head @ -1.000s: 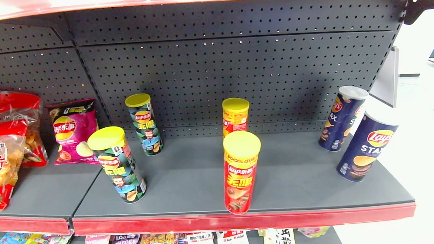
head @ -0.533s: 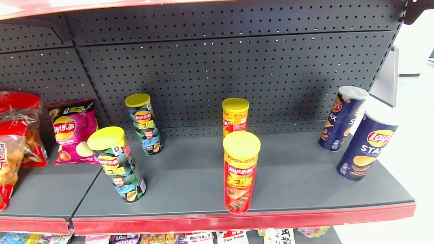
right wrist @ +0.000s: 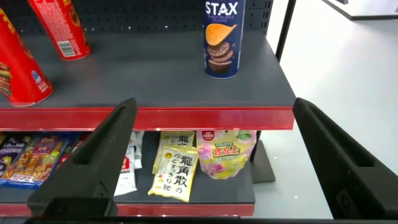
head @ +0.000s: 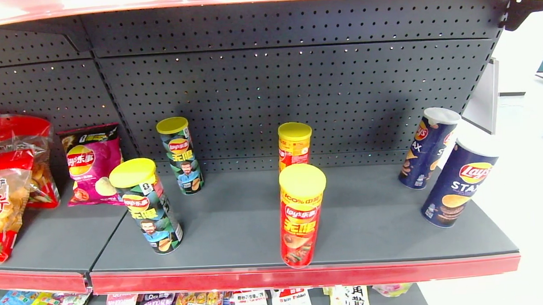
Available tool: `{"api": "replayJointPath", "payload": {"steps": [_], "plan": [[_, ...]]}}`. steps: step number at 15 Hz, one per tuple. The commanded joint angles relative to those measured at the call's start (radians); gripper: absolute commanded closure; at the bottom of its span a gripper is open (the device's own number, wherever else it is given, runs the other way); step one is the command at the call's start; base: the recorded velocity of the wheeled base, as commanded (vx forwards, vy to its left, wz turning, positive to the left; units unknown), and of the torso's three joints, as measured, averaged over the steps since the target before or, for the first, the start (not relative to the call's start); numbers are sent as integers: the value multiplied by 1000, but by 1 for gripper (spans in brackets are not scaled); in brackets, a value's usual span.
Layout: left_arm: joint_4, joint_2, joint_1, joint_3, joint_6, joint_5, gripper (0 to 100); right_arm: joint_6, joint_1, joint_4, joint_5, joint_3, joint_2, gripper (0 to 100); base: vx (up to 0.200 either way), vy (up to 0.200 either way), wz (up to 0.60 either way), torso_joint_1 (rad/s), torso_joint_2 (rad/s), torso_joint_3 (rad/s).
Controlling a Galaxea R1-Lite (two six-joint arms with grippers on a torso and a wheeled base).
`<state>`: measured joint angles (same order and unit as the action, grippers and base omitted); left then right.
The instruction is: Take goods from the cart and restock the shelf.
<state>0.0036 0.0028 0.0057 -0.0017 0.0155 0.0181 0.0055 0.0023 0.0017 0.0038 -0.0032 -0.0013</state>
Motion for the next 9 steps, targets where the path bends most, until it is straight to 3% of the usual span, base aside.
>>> {"api": "replayJointPath", "payload": {"steps": [1, 9], "plan": [[1, 0, 0, 0, 0, 0, 0, -1, 1, 0, 1, 0, 1, 0, 0, 0, 0, 0, 0, 0], [-1, 0, 0, 0, 0, 0, 0, -1, 1, 0, 1, 0, 1, 0, 0, 0, 0, 0, 0, 0]]}}
